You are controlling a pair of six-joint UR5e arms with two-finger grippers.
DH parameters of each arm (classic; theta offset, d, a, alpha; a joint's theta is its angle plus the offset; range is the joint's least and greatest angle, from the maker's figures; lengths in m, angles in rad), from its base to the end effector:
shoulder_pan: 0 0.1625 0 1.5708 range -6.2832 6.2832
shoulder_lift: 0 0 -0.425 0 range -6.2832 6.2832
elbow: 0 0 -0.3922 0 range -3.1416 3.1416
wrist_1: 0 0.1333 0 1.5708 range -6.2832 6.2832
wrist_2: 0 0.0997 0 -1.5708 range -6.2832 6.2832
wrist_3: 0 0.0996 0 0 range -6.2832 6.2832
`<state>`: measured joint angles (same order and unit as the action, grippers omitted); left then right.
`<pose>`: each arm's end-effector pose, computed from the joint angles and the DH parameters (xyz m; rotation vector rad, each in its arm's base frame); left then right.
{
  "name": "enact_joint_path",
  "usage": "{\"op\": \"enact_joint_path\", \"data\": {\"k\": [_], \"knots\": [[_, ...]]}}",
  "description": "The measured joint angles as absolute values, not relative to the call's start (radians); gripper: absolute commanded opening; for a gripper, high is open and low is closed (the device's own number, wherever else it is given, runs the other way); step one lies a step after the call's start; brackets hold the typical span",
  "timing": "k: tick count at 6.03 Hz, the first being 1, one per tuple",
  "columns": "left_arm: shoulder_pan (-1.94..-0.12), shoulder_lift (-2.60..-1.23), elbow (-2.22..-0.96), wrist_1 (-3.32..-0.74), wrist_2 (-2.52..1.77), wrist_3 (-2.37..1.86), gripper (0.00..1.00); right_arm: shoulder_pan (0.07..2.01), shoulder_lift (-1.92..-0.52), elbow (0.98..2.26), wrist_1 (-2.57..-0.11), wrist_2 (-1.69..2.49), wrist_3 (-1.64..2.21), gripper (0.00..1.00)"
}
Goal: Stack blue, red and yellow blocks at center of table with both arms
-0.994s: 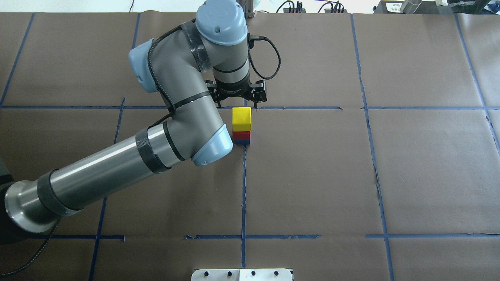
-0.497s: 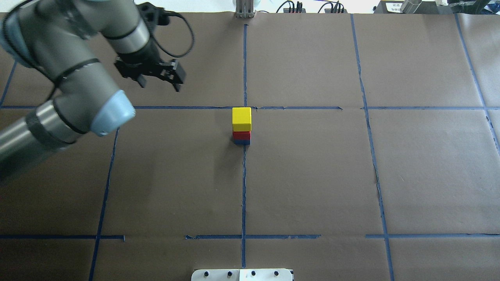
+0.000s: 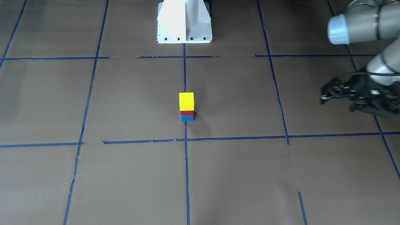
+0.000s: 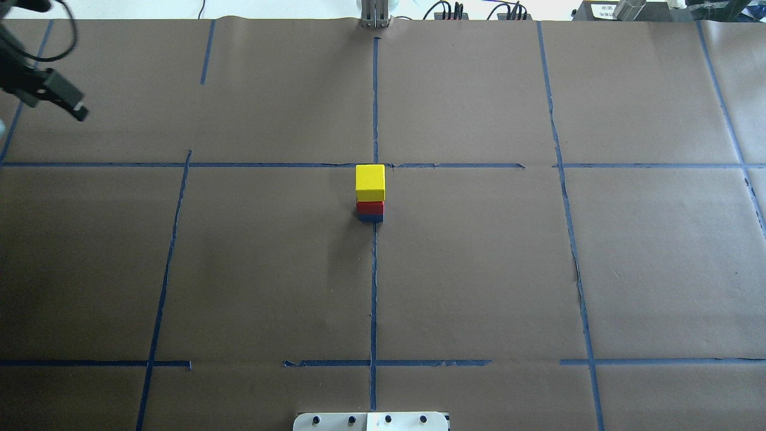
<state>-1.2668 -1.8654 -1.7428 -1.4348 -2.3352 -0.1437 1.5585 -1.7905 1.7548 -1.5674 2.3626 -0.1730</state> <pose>0.1156 -0.5835 0.4284 0.1387 0.8104 0.2775 0.0575 -0.3975 0.6644 0.0331 -0.7926 -0.1627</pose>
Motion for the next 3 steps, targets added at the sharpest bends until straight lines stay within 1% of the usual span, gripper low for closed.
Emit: {"op": "enact_joint_path", "data": {"k": [2, 3], "knots": [[-1.440, -1.665, -1.722, -1.445, -2.347, 0.103, 1.00, 1.558, -1.776, 1.750, -1.565, 2.366, -0.159, 1.00], [-1.502, -1.580, -1.720, -1.462, -2.360, 0.159, 1.00, 1.559, -1.764, 1.739, -1.565, 2.365, -0.158, 1.00]]}}
